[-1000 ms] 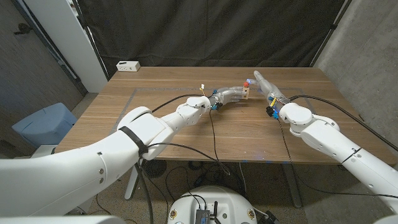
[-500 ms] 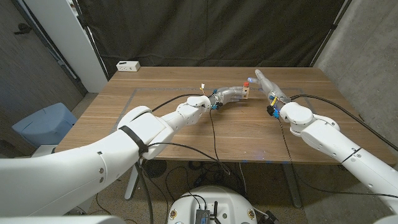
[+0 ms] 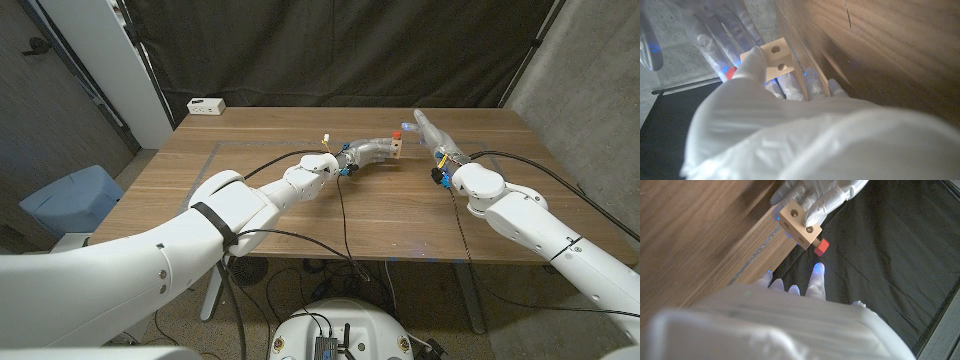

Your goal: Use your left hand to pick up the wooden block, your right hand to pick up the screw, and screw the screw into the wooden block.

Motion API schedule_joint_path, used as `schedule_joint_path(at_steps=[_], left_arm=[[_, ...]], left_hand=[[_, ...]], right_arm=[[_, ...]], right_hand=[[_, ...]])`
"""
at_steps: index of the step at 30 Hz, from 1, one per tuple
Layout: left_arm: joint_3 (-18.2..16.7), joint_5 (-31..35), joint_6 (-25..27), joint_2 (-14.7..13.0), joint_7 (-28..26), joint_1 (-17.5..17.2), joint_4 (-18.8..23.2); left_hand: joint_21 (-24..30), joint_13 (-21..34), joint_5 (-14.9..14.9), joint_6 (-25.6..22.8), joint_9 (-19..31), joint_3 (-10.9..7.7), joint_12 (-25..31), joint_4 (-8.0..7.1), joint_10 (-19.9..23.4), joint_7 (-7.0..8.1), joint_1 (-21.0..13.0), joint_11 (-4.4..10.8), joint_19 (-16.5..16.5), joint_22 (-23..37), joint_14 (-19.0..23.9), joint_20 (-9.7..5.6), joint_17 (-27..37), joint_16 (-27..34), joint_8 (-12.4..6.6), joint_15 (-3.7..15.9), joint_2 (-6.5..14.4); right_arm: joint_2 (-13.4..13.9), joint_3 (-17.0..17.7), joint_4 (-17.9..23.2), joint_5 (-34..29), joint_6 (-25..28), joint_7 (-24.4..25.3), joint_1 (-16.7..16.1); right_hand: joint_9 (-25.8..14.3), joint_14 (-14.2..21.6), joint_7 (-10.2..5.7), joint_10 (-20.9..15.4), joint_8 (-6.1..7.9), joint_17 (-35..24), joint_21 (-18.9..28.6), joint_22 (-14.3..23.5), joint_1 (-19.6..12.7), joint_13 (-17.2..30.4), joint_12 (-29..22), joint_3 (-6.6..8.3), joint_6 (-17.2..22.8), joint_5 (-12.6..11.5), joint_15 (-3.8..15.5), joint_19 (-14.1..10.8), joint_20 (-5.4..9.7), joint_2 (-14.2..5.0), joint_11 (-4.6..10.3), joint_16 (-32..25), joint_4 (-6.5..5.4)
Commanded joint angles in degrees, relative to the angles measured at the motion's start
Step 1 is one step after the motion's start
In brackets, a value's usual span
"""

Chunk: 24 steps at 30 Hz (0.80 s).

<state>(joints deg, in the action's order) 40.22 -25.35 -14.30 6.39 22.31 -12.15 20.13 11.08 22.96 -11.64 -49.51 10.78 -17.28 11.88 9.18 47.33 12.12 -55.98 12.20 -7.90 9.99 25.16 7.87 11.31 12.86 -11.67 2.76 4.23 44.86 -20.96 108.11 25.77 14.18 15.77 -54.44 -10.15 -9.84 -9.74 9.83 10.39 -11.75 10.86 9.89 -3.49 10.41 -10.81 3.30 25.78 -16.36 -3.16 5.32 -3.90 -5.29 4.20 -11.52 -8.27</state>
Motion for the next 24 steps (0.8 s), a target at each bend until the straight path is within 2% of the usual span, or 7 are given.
schedule_joint_path(at_steps=[1, 24], left_arm=[[-0.31, 0.03, -1.78, -0.23, 1.35, -0.61, 0.16], [-0.86, 0.1, -3.48, -0.45, 2.82, -1.35, 0.28]], left_hand=[[0.4, 0.23, -0.29, -2.45, 0.27, -0.14, 0.2, -0.45, 0.51, -1.9, -0.25, 0.23, -0.41, 0.31, 0.39, -0.22, 0.23, 0.26, -0.45, 3.15, 0.58], [0.42, 0.24, -0.31, -2.54, 0.28, -0.12, 0.19, -0.52, 0.49, -1.97, -0.17, 0.23, -0.48, 0.31, 0.39, -0.28, 0.25, 0.26, -0.49, 3.13, 0.64]], right_arm=[[-0.41, -0.35, -0.99, -0.03, -0.75, -0.59, 0.54], [-0.21, -0.54, 0.38, 0.25, -0.09, -0.16, -0.6]], right_hand=[[0.01, -8.82, 0.35, 3.73, 0.14, -0.03, 0.15, 0.0, 0.66, 0.0, -0.06, 0.33, 0.08, -0.44, -0.23, 0.07, -0.43, -1.37, -0.22, -0.29, -0.12], [0.01, -8.82, 0.29, 3.75, 0.3, -0.04, 0.15, 0.0, 0.72, 0.0, -0.08, 0.34, 0.49, -0.44, -0.23, 0.1, -0.47, -1.31, -0.26, -0.3, -0.12]])
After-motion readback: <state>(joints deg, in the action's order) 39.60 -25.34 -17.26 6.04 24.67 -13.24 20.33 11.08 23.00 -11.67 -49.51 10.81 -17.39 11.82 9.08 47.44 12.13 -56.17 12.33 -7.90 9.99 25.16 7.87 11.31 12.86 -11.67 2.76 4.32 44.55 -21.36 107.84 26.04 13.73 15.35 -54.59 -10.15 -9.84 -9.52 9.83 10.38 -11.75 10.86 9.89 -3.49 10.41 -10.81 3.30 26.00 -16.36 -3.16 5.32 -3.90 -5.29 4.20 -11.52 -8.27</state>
